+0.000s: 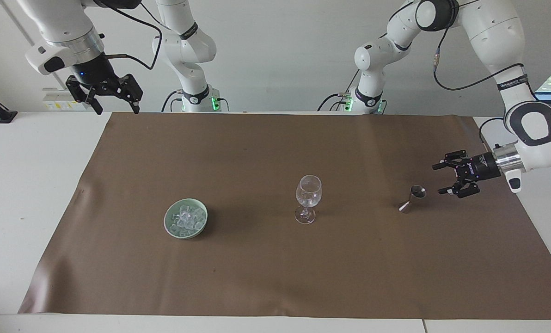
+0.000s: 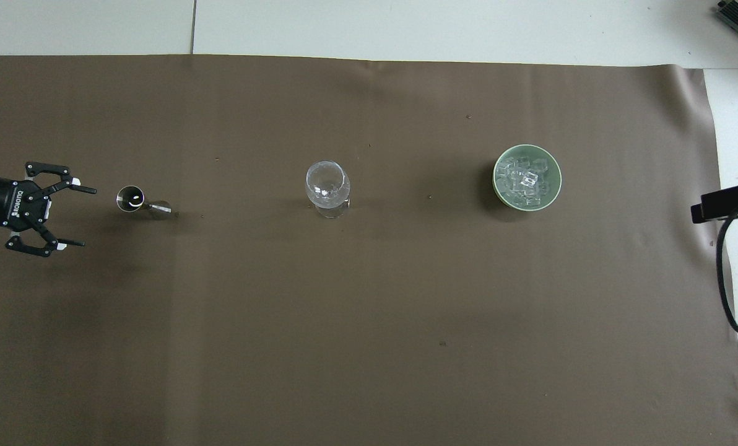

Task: Pour wine and add ice with both arms
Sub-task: 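Reach the left gripper to the silver jigger and grasp it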

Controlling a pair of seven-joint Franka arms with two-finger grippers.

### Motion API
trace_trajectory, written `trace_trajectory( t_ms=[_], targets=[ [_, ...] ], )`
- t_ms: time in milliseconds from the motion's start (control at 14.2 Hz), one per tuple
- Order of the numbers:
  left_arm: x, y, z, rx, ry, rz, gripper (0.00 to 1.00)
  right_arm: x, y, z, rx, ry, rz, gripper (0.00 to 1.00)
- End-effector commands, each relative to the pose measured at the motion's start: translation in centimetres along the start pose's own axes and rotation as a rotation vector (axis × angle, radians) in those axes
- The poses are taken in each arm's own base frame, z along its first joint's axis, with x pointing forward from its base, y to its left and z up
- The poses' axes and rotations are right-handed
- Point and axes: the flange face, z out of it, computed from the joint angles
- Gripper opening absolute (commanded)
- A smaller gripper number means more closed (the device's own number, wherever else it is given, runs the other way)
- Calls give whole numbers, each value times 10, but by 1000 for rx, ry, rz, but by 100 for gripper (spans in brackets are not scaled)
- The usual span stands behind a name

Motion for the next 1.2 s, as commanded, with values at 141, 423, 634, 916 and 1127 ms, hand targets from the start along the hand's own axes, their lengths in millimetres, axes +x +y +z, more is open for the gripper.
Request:
trace_trajectory(
  t_ms=[141,423,634,916,1127],
  targets=[
    [34,2,27,-44,-118,-68,100,-3,1,0,17,6,-3,100],
    [50,1,46,-87,-203,-92,100,-3,1,0,17,5,-3,100],
    [56,-3,61,-130,-246,-130,100,-3,0,0,17,5,-3,100],
    [58,-4,72,-153,-259,-148,100,-3,1,0,17,5,-3,100],
    [57,-5,88,-194,-270,-158,100,-3,1,0,17,5,-3,100]
  ],
)
